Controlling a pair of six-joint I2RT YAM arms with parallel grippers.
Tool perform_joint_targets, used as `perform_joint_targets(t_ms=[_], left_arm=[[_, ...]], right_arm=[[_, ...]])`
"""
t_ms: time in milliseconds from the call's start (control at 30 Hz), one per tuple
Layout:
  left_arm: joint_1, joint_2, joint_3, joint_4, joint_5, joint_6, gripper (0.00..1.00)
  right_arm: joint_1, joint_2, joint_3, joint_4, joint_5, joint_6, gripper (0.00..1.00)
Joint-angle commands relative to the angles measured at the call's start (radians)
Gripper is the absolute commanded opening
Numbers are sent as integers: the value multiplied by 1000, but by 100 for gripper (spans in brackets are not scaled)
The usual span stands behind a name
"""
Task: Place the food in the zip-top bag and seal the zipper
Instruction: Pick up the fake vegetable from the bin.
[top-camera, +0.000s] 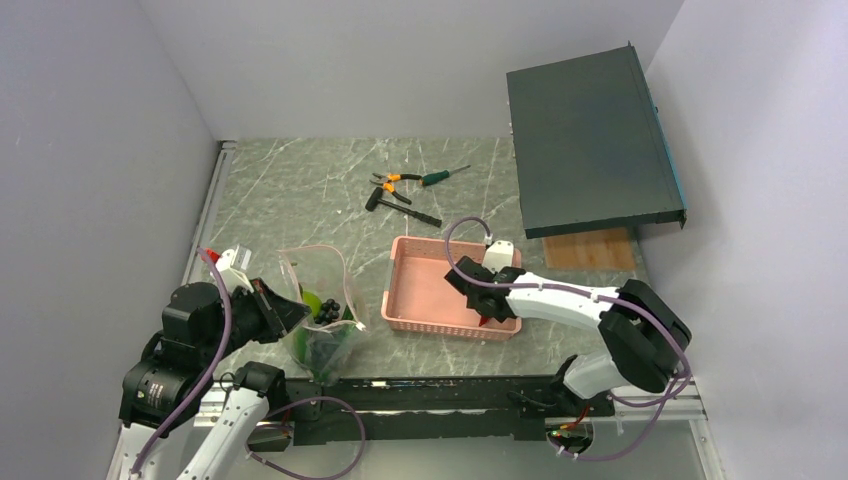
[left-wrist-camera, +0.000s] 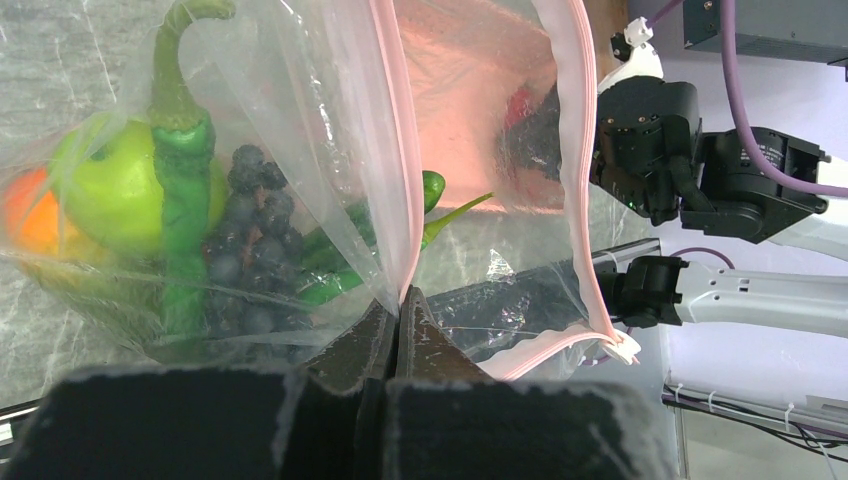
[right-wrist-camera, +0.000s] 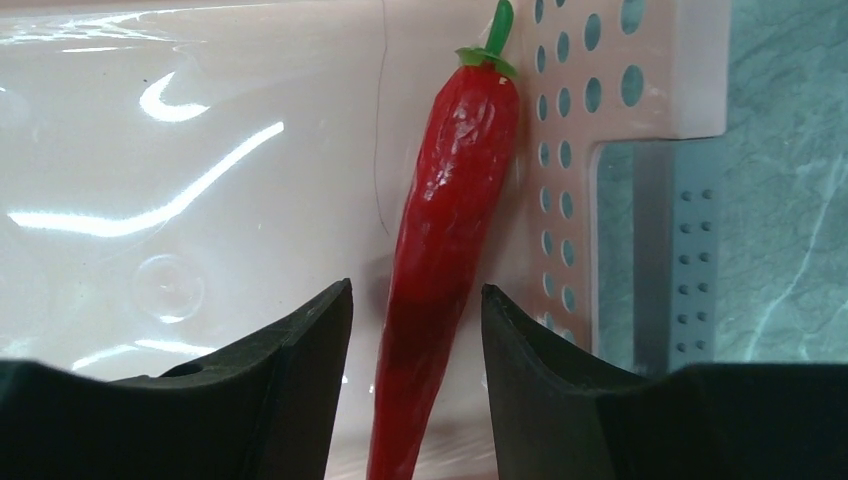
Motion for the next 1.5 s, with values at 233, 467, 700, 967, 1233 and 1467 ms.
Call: perform_joint_targets(t_ms=[233,467,700,967,1233,1467], left_arm=[[-5,-2,19,-13,2,5,0],[-4,-1,10,-3,9,2,0],[-5,3,12,1,9,3,0],[-4,5,16,6,10,-1,0],[-4,15,20,12,14,-2,0],[-5,19,31,5,7,-4,0]], right_arm=[[-7,64,-1,90,-28,-12,38],[-6,20,2,93,-29,-42,25],[-6,-110,29,75,-22,-88,7],[11,-339,73,291,-224,-281,4],[159,-341,276,468,-435,-443,6],[346,-239,501,521,-482,-493,6]])
